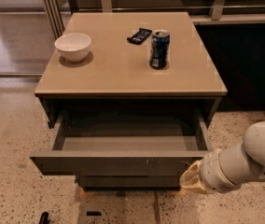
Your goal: Close top drawer
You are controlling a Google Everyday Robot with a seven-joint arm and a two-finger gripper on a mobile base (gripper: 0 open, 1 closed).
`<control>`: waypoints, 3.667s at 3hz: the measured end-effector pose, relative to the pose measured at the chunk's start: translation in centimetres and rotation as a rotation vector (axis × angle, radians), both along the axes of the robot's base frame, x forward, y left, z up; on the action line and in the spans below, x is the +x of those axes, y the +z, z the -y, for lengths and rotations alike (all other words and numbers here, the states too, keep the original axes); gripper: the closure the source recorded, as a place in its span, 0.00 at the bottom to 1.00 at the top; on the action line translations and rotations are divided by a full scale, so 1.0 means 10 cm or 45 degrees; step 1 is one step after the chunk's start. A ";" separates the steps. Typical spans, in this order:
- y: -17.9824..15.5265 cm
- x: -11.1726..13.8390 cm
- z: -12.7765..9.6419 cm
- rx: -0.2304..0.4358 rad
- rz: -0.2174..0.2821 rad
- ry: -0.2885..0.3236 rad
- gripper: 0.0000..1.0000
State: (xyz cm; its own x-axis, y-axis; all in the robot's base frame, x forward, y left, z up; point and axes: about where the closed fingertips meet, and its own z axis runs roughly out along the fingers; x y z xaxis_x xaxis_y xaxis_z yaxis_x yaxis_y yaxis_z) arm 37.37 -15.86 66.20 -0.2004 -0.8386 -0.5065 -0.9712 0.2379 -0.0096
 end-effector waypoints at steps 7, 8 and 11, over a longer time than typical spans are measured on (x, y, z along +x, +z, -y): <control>-0.13 1.26 -0.02 0.085 0.736 -0.089 1.00; -0.09 1.53 -0.04 0.072 0.742 -0.086 1.00; -0.01 2.09 -0.12 -0.005 0.707 -0.083 1.00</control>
Offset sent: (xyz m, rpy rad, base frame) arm 0.0251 -0.0146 -0.0090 -0.1025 -0.2776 -0.0045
